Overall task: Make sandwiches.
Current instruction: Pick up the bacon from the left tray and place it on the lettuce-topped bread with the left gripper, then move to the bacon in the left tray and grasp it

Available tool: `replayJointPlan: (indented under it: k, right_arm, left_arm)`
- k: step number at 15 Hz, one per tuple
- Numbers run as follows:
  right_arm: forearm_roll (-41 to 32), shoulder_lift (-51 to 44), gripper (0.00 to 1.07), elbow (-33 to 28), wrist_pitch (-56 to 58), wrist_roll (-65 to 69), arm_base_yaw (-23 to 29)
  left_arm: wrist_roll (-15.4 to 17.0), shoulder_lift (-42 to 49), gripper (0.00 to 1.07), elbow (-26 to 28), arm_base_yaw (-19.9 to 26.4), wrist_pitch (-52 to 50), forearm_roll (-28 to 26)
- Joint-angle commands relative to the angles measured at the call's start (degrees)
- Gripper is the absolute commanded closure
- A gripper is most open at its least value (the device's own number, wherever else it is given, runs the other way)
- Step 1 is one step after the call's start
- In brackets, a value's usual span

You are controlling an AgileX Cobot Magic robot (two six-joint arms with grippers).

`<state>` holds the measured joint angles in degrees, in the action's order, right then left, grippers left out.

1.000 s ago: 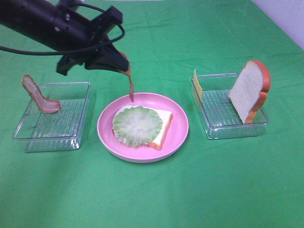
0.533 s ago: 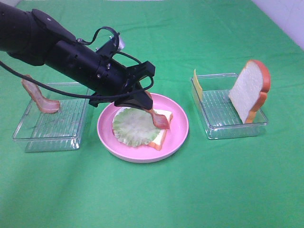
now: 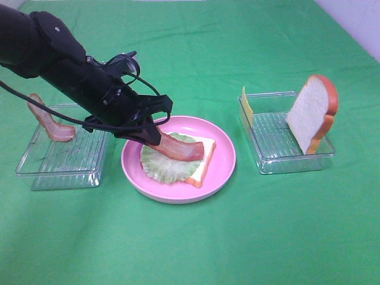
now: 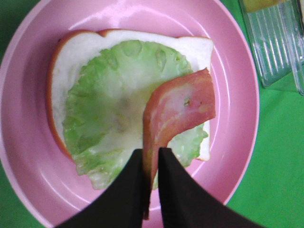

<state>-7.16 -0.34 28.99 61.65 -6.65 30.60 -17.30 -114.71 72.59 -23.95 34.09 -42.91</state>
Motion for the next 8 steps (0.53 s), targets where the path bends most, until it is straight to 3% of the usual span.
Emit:
replayJointPlan:
  k: [1,2,4,6,8]
  right_arm:
    - [0.29,-0.80,0.40,-0.11,-0.69,-0.40,0.11]
    - [0.29,-0.80,0.40,-0.11,-0.69,-0.40,0.11]
    - [0.29,-0.80,0.40,-0.11,-0.69,-0.40,0.11]
    - [0.29,-0.80,0.40,-0.11,-0.69,-0.40,0.11]
    - [0.23,-0.80,0.40,-0.11,-0.69,-0.40,0.11]
  left_arm:
    - [1.32,1.43,0.49,0.00,0.00,-0.52,0.86]
    - [1.32,2.64,0.39,0.00,0.00,-0.74,1.32]
    - [2.64,5.96,0.37,0.06,0.00,-2.01,3.67]
    - [6.88,8.31,0.37,0.63,1.32,-1.03,5.96]
    - [13.06,9.45,0.37,4.53,3.72,6.07,12.38]
